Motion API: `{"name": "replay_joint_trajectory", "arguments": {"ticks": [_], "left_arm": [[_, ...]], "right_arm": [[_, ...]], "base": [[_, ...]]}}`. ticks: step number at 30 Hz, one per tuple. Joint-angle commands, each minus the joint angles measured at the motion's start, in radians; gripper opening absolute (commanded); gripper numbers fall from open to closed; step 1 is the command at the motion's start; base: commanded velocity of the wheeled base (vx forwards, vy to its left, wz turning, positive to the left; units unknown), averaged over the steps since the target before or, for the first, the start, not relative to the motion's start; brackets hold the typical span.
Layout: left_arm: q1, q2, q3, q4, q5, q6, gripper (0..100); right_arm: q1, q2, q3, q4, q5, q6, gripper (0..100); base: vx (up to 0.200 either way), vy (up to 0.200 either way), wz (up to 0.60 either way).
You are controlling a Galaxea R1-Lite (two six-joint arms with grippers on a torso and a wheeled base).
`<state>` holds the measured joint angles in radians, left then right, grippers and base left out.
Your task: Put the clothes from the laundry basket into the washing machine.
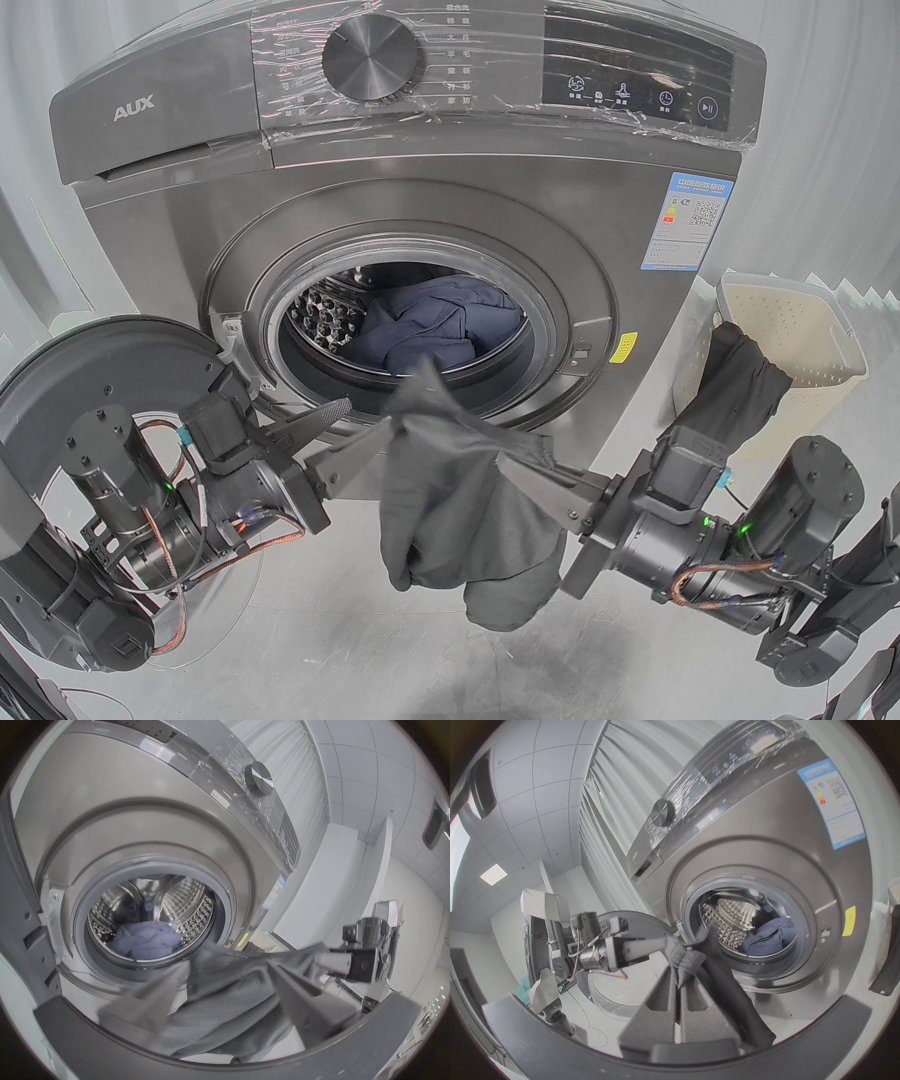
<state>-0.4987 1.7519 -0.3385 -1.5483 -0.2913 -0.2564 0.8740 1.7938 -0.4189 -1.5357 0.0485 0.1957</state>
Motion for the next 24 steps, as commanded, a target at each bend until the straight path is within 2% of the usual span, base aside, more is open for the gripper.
{"name": "replay_joint_trajectory", "arguments": {"ticks": [1, 4, 6, 9, 10, 11, 12, 13, 24], "left_arm": [[-0.014, 0.028, 0.052, 0.001, -0.011, 0.008, 100], [-0.023, 0.031, 0.082, 0.001, -0.012, 0.006, 100], [-0.026, 0.052, 0.13, 0.001, -0.031, 0.012, 100], [-0.026, 0.083, 0.145, 0.001, -0.043, 0.039, 100], [-0.024, 0.113, 0.144, 0.001, -0.04, 0.063, 100], [-0.024, 0.116, 0.142, 0.001, -0.04, 0.065, 100], [-0.015, 0.141, 0.138, 0.001, -0.035, 0.086, 100], [-0.012, 0.15, 0.133, 0.001, -0.034, 0.094, 100], [-0.001, 0.143, 0.125, -0.001, -0.031, 0.098, 100]], "right_arm": [[-0.041, -0.079, 0.022, 0.005, 0.007, -0.006, 0], [-0.047, -0.097, 0.019, 0.006, 0.017, -0.01, 0], [-0.056, -0.106, 0.029, 0.006, 0.03, -0.01, 0], [-0.056, -0.108, 0.029, 0.006, 0.036, -0.01, 0], [-0.046, -0.108, 0.031, 0.006, 0.036, -0.01, 0], [-0.044, -0.108, 0.031, 0.006, 0.037, -0.01, 0], [-0.036, -0.108, 0.032, 0.006, 0.037, -0.01, 0], [-0.032, -0.108, 0.034, 0.005, 0.037, -0.01, 0], [-0.021, -0.102, 0.042, 0.006, 0.031, -0.01, 0]], "base": [[0.0, 0.0, 0.0], [0.0, 0.0, 0.0], [0.0, 0.0, 0.0], [0.0, 0.0, 0.0], [0.0, 0.0, 0.0], [0.0, 0.0, 0.0], [0.0, 0.0, 0.0], [0.0, 0.0, 0.0], [0.0, 0.0, 0.0]]}}
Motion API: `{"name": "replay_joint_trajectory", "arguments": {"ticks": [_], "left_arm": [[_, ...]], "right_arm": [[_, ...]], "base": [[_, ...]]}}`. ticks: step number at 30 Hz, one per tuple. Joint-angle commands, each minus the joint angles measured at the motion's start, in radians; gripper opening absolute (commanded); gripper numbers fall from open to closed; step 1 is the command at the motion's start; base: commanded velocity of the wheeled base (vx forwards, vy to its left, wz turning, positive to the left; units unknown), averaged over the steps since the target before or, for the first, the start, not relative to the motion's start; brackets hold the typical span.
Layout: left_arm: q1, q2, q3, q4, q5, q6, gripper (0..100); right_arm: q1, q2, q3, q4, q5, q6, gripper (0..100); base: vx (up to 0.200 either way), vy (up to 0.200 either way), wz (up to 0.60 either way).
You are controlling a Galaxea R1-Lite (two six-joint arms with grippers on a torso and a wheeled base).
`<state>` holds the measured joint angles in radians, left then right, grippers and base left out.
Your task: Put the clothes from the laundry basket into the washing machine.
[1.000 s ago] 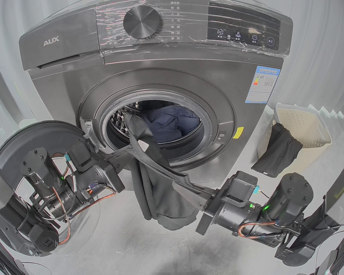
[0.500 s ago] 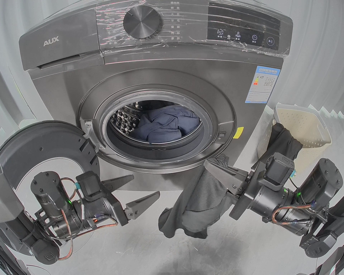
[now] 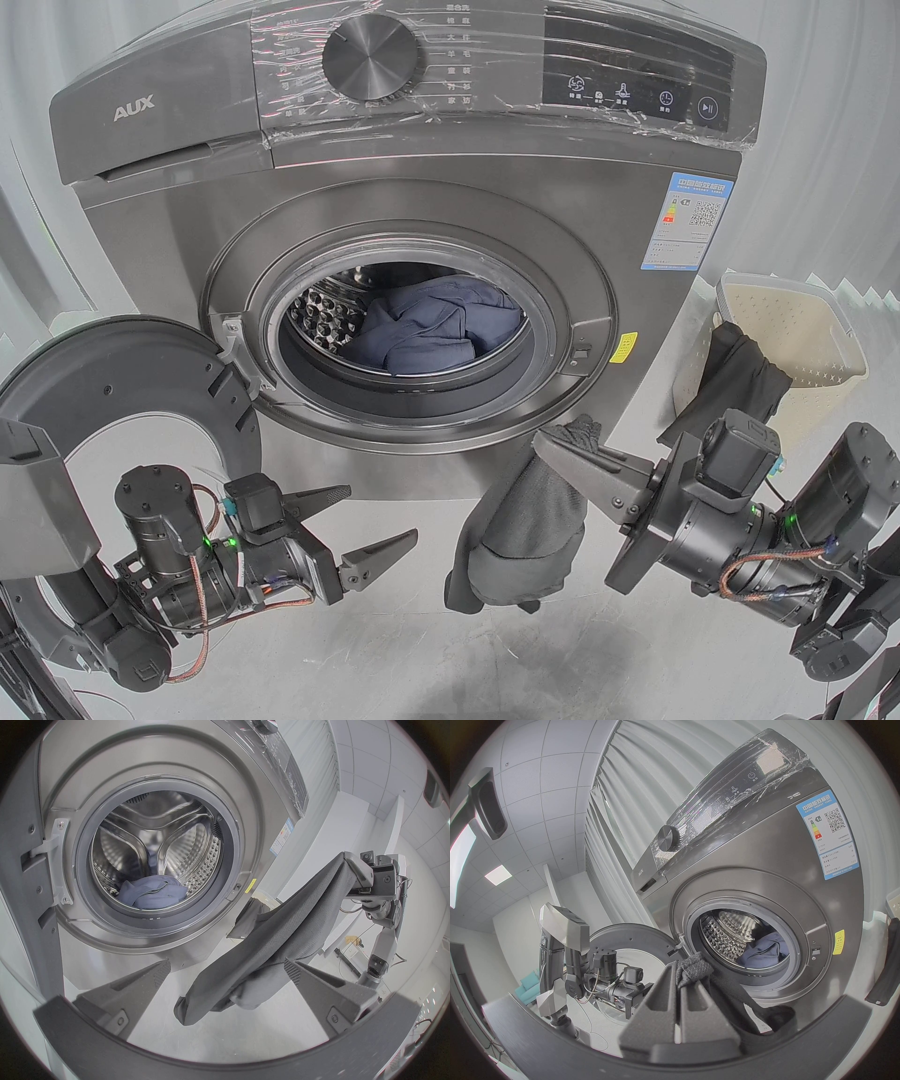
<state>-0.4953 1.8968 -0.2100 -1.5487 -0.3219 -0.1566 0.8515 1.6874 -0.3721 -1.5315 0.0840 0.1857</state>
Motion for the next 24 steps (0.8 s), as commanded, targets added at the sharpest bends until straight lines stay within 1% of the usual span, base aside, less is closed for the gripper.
{"name": "replay_joint_trajectory", "arguments": {"ticks": [1, 5, 9, 11, 12, 14, 17, 19, 22, 24], "left_arm": [[-0.009, -0.007, -0.005, -0.001, 0.0, -0.001, 100], [-0.031, -0.064, -0.014, -0.001, 0.0, -0.001, 100], [-0.117, -0.166, -0.012, 0.001, -0.002, -0.015, 100], [-0.155, -0.17, -0.012, 0.001, -0.002, -0.02, 100], [-0.169, -0.163, -0.014, 0.001, 0.0, -0.017, 100], [-0.19, -0.148, -0.015, 0.001, 0.0, -0.015, 100], [-0.198, -0.113, -0.048, 0.001, 0.0, -0.014, 100], [-0.204, -0.085, -0.085, 0.001, 0.011, -0.011, 100], [-0.21, -0.054, -0.126, 0.001, 0.043, -0.014, 100], [-0.21, -0.039, -0.146, 0.001, 0.052, -0.014, 100]], "right_arm": [[0.001, 0.006, -0.008, 0.002, -0.007, 0.0, 0], [0.001, 0.034, -0.028, 0.001, -0.024, 0.004, 0], [0.001, 0.1, -0.083, -0.007, -0.093, 0.012, 0], [0.003, 0.143, -0.129, -0.009, -0.141, 0.02, 0], [0.006, 0.158, -0.149, -0.009, -0.165, 0.026, 0], [0.024, 0.175, -0.182, -0.01, -0.201, 0.044, 0], [0.057, 0.198, -0.209, -0.01, -0.227, 0.073, 0], [0.072, 0.202, -0.217, -0.01, -0.25, 0.078, 0], [0.078, 0.213, -0.237, -0.01, -0.262, 0.087, 0], [0.08, 0.215, -0.241, -0.01, -0.262, 0.09, 0]], "base": [[0.0, 0.0, 0.0], [0.0, 0.0, 0.0], [0.0, 0.0, 0.0], [0.0, 0.0, 0.0], [0.0, 0.0, 0.0], [0.0, 0.0, 0.0], [0.0, 0.0, 0.0], [0.0, 0.0, 0.0], [0.0, 0.0, 0.0], [0.0, 0.0, 0.0]]}}
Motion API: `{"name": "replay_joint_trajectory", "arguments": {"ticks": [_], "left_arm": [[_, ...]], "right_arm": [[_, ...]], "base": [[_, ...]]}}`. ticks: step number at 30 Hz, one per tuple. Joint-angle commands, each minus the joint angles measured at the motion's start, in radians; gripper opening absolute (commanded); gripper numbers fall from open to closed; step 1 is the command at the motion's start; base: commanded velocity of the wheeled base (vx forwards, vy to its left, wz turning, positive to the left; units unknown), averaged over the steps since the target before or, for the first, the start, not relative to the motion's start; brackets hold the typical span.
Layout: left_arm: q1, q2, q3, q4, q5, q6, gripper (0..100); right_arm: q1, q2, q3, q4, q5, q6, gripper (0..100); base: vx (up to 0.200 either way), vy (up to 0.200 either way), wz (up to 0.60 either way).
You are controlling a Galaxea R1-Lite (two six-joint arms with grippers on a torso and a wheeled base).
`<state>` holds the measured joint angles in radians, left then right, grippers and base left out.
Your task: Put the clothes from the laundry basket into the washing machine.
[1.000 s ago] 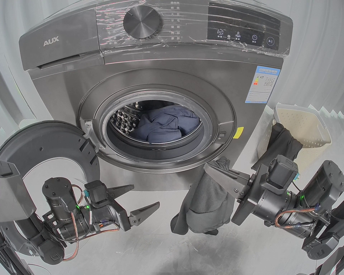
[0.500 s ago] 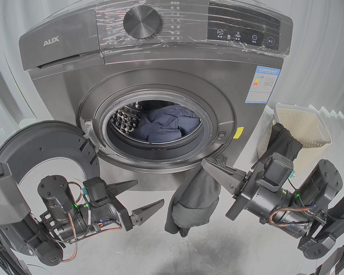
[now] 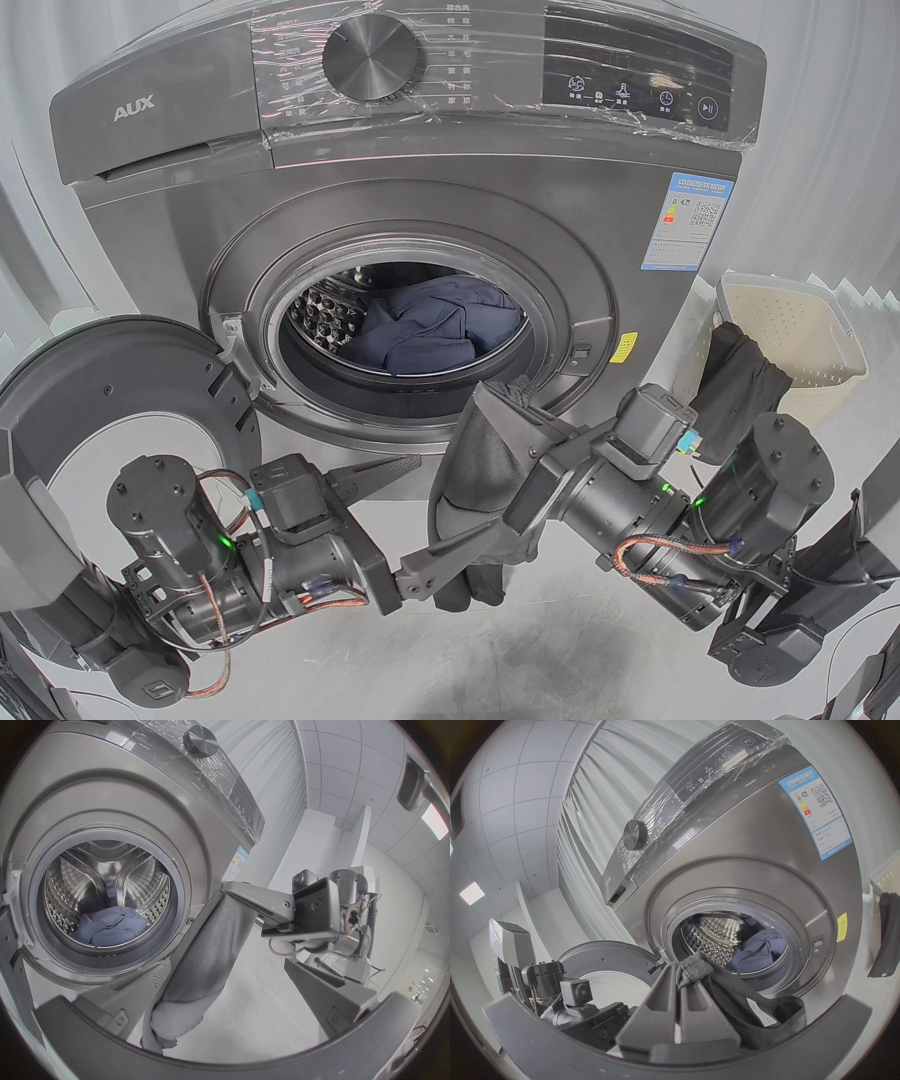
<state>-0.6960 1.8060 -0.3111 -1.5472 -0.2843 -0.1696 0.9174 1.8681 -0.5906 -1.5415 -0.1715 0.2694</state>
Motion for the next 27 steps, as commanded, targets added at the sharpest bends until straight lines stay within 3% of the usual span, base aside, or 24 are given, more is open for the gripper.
{"name": "replay_joint_trajectory", "arguments": {"ticks": [1, 9, 16, 18, 19, 27], "left_arm": [[-0.01, 0.069, -0.062, -0.001, 0.023, 0.001, 100], [-0.01, 0.148, -0.164, -0.001, 0.086, 0.044, 100], [-0.004, 0.181, -0.209, -0.001, 0.103, 0.05, 100], [-0.002, 0.188, -0.226, 0.001, 0.139, 0.055, 100], [0.0, 0.19, -0.227, -0.001, 0.143, 0.056, 0], [-0.007, 0.177, -0.23, -0.001, 0.145, 0.056, 0]], "right_arm": [[0.014, 0.034, -0.024, 0.0, -0.006, 0.008, 0], [0.015, 0.034, -0.024, 0.0, -0.005, 0.007, 0], [0.015, 0.034, -0.023, 0.0, -0.003, 0.007, 0], [0.015, 0.039, -0.023, 0.0, -0.003, 0.007, 0], [0.015, 0.039, -0.023, 0.0, -0.003, 0.007, 0], [0.017, 0.04, -0.02, 0.0, -0.002, 0.008, 0]], "base": [[0.0, 0.0, 0.0], [0.0, 0.0, 0.0], [0.0, 0.0, 0.0], [0.0, 0.0, 0.0], [0.0, 0.0, 0.0], [0.0, 0.0, 0.0]]}}
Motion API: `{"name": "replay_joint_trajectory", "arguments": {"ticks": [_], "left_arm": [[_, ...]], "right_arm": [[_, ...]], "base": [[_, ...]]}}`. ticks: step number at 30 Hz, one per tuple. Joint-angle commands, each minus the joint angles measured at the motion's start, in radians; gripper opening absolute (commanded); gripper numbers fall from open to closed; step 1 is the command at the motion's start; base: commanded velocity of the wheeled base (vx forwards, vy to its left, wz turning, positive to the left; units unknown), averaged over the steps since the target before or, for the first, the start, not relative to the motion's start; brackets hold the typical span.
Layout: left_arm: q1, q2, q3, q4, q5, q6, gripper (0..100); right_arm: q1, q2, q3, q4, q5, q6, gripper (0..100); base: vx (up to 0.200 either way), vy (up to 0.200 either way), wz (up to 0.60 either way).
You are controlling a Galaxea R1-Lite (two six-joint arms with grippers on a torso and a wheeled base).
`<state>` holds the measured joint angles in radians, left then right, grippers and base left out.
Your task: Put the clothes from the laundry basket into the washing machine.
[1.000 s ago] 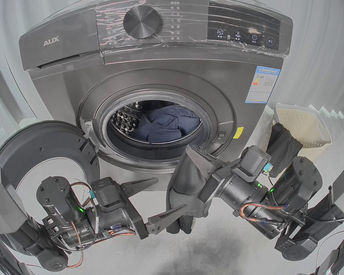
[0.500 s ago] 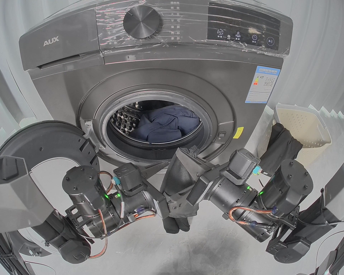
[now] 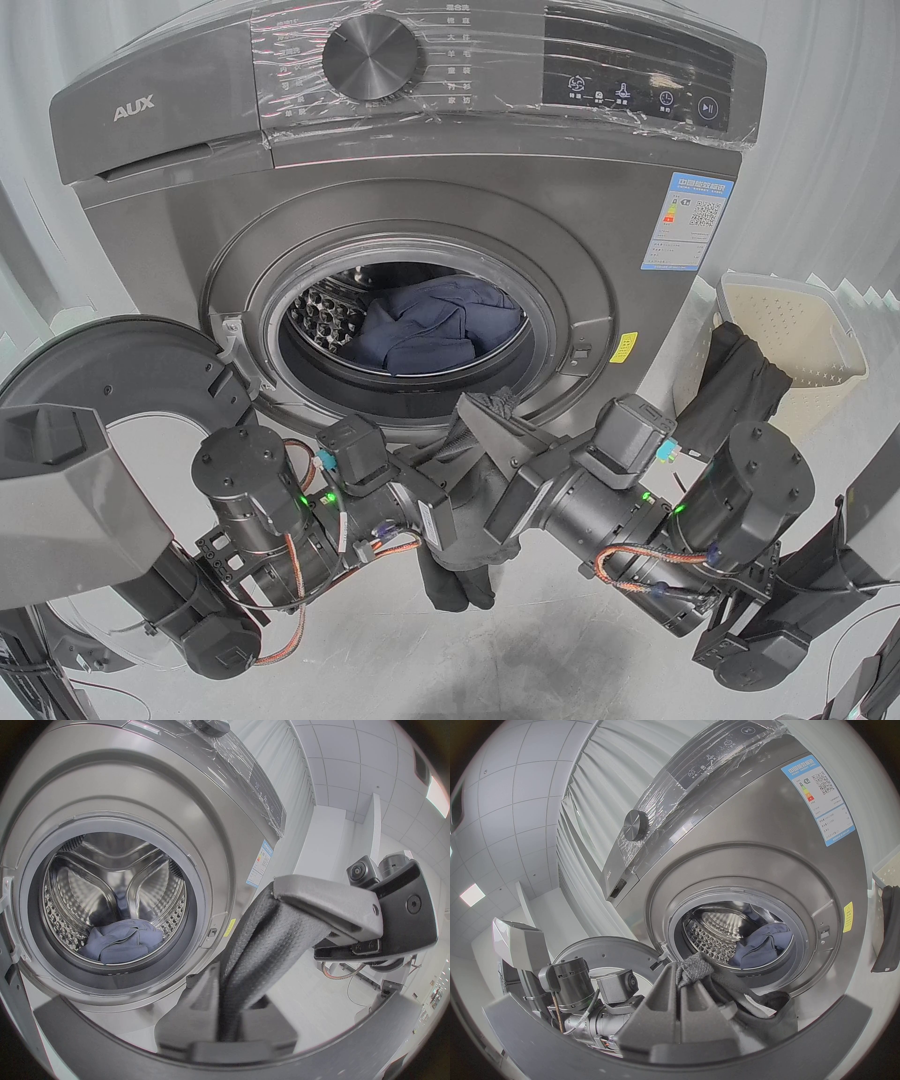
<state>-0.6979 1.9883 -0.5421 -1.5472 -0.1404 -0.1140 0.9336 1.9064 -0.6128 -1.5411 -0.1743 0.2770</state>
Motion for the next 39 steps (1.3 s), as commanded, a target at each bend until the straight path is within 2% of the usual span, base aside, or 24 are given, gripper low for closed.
{"name": "replay_joint_trajectory", "arguments": {"ticks": [1, 7, 8, 13, 14, 18, 21, 23, 24, 30, 31, 34, 37, 39], "left_arm": [[-0.006, -0.008, 0.004, -0.001, -0.001, 0.001, 0], [-0.006, -0.022, 0.022, -0.001, -0.001, 0.004, 0], [-0.003, -0.022, 0.022, -0.001, -0.001, 0.004, 0], [0.008, -0.023, 0.031, -0.001, -0.002, 0.005, 0], [0.02, -0.025, 0.041, -0.001, -0.002, 0.005, 0], [0.055, -0.028, 0.059, -0.001, -0.008, 0.01, 0], [0.069, -0.034, 0.068, -0.001, -0.011, 0.022, 0], [0.069, -0.034, 0.068, -0.001, -0.011, 0.022, 0], [0.074, -0.074, 0.08, -0.001, -0.015, 0.02, 0], [0.06, -0.192, 0.148, -0.001, -0.038, 0.014, 0], [0.058, -0.243, 0.2, -0.001, -0.071, 0.013, 0], [0.07, -0.292, 0.254, -0.002, -0.097, 0.008, 0], [0.087, -0.301, 0.255, -0.001, -0.133, -0.041, 0], [0.092, -0.307, 0.252, -0.001, -0.139, -0.042, 0]], "right_arm": [[0.001, 0.002, 0.004, -0.001, 0.001, 0.002, 0], [-0.001, 0.0, 0.019, -0.002, 0.007, 0.01, 0], [0.001, -0.001, 0.022, -0.002, 0.007, 0.011, 100], [-0.006, -0.03, 0.068, -0.001, 0.012, 0.002, 100], [-0.016, -0.089, 0.14, 0.002, 0.036, -0.01, 100], [-0.07, -0.211, 0.306, 0.036, 0.136, -0.064, 100], [-0.151, -0.271, 0.355, 0.078, 0.188, -0.102, 100], [-0.151, -0.271, 0.355, 0.078, 0.188, -0.102, 100], [-0.216, -0.291, 0.38, 0.104, 0.239, -0.121, 100], [-0.257, -0.267, 0.403, 0.108, 0.239, -0.124, 100], [-0.266, -0.234, 0.404, 0.102, 0.239, -0.121, 100], [-0.263, -0.217, 0.401, 0.098, 0.237, -0.113, 100], [-0.269, -0.155, 0.383, 0.095, 0.245, -0.114, 100], [-0.274, -0.096, 0.375, 0.091, 0.248, -0.117, 100]], "base": [[0.0, 0.0, 0.0], [0.0, 0.0, 0.0], [0.0, 0.0, 0.0], [0.0, 0.0, 0.0], [0.0, 0.0, 0.0], [0.0, 0.0, 0.0], [0.0, 0.0, 0.0], [0.0, 0.0, 0.0], [0.0, 0.0, 0.0], [0.0, 0.0, 0.0], [0.0, 0.0, 0.0], [0.0, 0.0, 0.0], [0.0, 0.0, 0.0], [0.0, 0.0, 0.0]]}}
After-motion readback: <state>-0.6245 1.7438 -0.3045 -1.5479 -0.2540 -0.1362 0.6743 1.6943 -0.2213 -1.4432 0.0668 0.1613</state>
